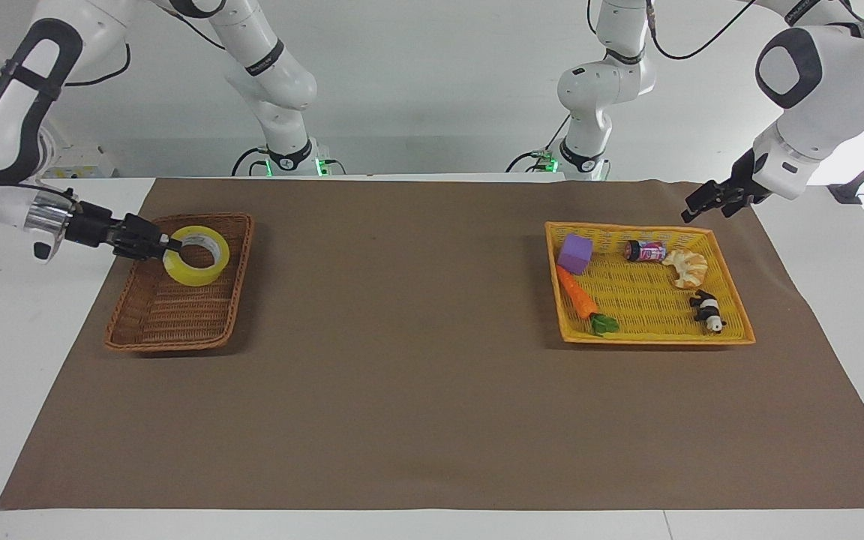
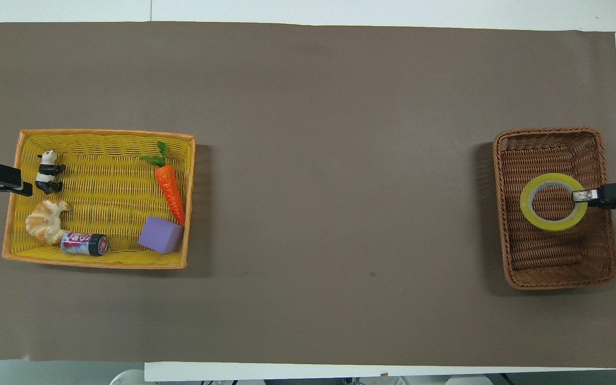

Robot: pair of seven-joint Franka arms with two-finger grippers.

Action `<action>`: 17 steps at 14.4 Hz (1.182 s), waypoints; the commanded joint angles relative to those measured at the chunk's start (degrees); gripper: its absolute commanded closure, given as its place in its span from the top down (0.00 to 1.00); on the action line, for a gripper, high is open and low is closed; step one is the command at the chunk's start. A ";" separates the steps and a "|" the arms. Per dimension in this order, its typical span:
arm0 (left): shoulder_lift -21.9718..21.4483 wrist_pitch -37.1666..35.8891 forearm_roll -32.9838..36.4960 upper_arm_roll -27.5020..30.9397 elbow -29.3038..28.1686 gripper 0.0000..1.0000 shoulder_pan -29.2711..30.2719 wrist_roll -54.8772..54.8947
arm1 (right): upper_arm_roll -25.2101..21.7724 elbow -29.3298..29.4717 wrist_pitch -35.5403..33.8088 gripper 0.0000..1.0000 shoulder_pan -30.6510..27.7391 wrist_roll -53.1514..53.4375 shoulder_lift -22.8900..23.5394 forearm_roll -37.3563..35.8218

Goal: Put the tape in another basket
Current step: 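Lower the tape into the wicker basket and open the right gripper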

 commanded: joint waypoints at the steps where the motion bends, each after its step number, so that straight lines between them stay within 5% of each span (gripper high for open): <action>1: -0.38 -0.44 4.58 -1.71 2.08 1.00 -0.31 0.38 | 1.02 2.38 -2.68 0.00 -1.31 -5.58 0.74 -3.28; 5: -0.74 -5.80 5.57 -3.30 6.83 1.00 -0.49 0.47 | 0.93 0.28 -2.08 0.00 -1.14 -9.47 0.48 -5.23; 14: -2.84 -6.34 5.57 -5.85 7.63 1.00 -2.60 0.30 | 0.93 -4.13 3.63 0.03 -1.41 -18.61 1.89 -8.03; 15: -3.02 -6.34 5.57 -5.76 7.45 1.00 -1.99 0.30 | 0.93 -3.86 4.42 0.19 -1.14 -18.70 2.06 -8.73; 17: -3.20 -5.81 5.57 -4.97 7.89 1.00 -1.81 0.12 | 0.93 -3.69 5.92 0.99 -0.97 -18.70 2.07 -8.83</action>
